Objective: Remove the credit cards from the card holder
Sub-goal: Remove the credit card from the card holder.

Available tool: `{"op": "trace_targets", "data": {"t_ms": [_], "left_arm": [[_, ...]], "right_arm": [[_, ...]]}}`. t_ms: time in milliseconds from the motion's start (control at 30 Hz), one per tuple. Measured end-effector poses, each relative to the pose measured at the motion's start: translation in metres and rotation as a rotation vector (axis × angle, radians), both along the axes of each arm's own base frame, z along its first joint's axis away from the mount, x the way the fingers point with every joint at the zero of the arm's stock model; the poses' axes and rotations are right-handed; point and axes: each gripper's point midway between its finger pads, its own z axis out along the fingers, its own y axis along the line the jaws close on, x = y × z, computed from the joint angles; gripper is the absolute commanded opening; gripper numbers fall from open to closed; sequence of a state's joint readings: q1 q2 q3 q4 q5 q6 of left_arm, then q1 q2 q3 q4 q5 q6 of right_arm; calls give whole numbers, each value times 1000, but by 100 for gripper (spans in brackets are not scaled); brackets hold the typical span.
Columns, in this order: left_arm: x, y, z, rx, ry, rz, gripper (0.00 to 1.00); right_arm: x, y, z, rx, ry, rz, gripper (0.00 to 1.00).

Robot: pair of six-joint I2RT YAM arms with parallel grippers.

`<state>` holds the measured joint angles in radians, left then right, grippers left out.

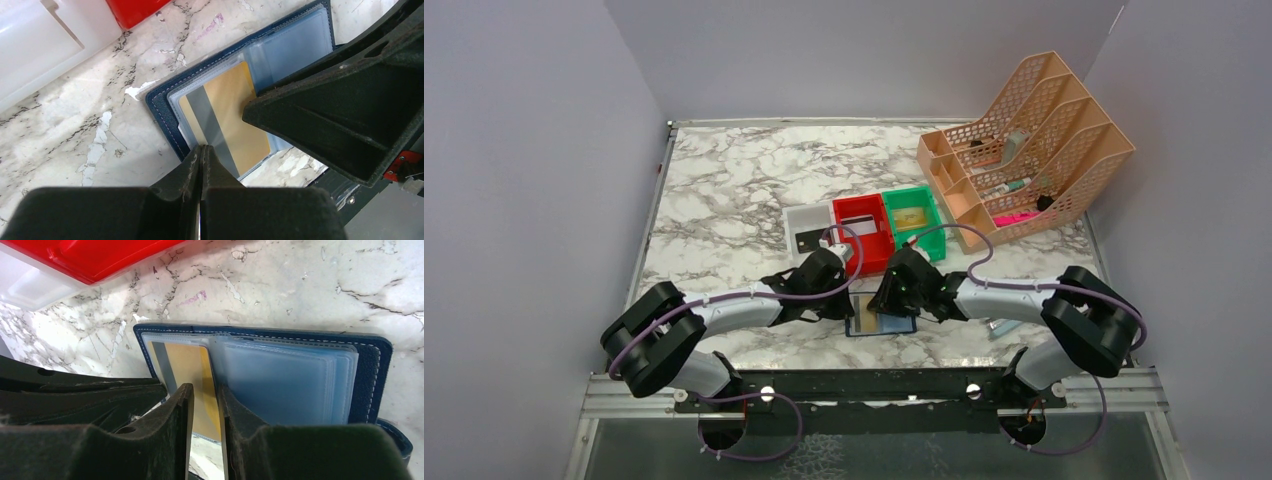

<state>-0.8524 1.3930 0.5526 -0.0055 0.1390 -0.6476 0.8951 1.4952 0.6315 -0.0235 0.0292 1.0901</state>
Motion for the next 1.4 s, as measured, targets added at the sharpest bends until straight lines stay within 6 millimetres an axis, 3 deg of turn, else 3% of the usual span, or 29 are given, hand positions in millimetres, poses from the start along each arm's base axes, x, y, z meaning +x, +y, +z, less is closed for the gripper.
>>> {"op": "trace_targets", "data": {"t_ms": [367, 700, 1400], "left_arm": [[-2, 0, -2, -14, 4, 0, 0], [-1, 0, -2, -33, 1, 11, 0], [-2, -2, -2, -37, -1, 7, 0]], "right_arm": [[-1, 8, 1, 123, -16, 35, 21], [-6, 3, 2, 200, -48, 36, 1], [-22, -6, 27, 376, -26, 58, 1]]}}
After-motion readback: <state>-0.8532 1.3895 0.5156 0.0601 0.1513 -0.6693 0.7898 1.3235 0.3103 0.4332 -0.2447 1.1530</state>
